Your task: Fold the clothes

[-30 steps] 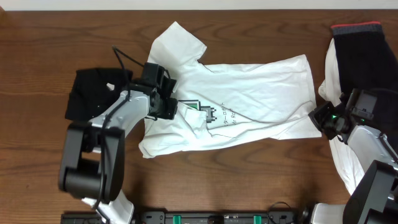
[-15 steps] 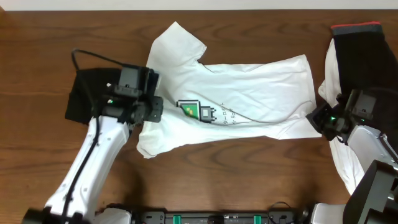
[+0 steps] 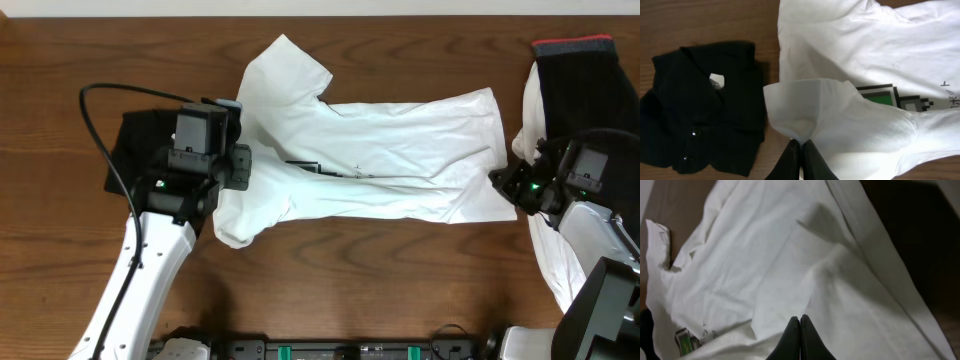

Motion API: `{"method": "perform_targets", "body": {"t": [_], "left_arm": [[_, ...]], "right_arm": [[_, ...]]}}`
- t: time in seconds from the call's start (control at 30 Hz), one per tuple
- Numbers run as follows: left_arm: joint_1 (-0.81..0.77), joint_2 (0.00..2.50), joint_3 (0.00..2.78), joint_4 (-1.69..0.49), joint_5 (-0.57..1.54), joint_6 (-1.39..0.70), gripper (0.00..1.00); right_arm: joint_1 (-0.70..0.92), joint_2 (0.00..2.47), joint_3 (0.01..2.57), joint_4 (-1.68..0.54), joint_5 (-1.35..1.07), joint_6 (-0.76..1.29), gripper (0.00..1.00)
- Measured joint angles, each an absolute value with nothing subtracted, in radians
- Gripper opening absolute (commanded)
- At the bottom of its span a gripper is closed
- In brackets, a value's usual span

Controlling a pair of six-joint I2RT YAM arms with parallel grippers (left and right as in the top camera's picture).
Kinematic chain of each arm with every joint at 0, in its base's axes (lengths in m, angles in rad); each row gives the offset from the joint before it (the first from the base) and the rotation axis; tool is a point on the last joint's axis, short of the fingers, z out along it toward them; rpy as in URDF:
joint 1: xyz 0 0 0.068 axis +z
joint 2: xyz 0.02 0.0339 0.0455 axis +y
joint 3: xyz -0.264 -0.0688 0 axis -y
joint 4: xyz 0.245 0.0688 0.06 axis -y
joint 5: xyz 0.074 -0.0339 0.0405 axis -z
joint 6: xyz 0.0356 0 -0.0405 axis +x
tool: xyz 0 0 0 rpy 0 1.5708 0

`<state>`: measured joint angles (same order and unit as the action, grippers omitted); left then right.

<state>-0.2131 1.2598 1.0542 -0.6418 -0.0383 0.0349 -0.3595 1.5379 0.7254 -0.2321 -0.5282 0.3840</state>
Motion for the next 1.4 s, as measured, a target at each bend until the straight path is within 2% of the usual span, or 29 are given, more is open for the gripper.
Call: {"method": "perform_targets", "body": {"t": [0.27,0.37,0.47,0.5,0.63,0.97,1.17,1.3,1.4], "left_arm": [[-0.213,1.335,1.054,-0.552,-0.045,0.065,0.06],[-0.213,1.357,1.054,-0.552,-0.046,0.076,0.06],[-0.213,1.369,1.054,-0.558,-0.047,0.08,0.06],[-0.213,1.369,1.054,-0.558,-0.049,0.08,0.06],[-0.213,1.369,1.054,-0.56,-0.052,0.08,0.06],[-0.213,1.369,1.054,-0.587,-0.052,0.078,0.06],[-0.213,1.369,1.054,-0.587,-0.052,0.06,0.06],[-0.213,1.369,1.054,-0.59,-0.052,0.047,0.06],[-0.213,1.369,1.054,-0.598,-0.053,0.035,0.06]], "right_arm": [[-0.36,1.538,0.725,-0.224,-0.524,0.382,0.04],[-0.36,1.538,0.725,-0.251,-0.523,0.383,0.26],[-0.359,1.538,0.725,-0.243,-0.523,0.355,0.58],[-0.358,1.538,0.725,-0.23,-0.523,0.342,0.63],[-0.343,1.538,0.726,-0.156,-0.517,0.282,0.61],[-0.329,1.564,0.726,-0.134,-0.443,0.17,0.6],[-0.329,1.669,0.727,-0.001,-0.429,0.15,0.57],[-0.329,1.745,0.729,0.083,-0.45,0.149,0.58],[-0.329,1.773,0.731,0.13,-0.465,0.151,0.5]]}}
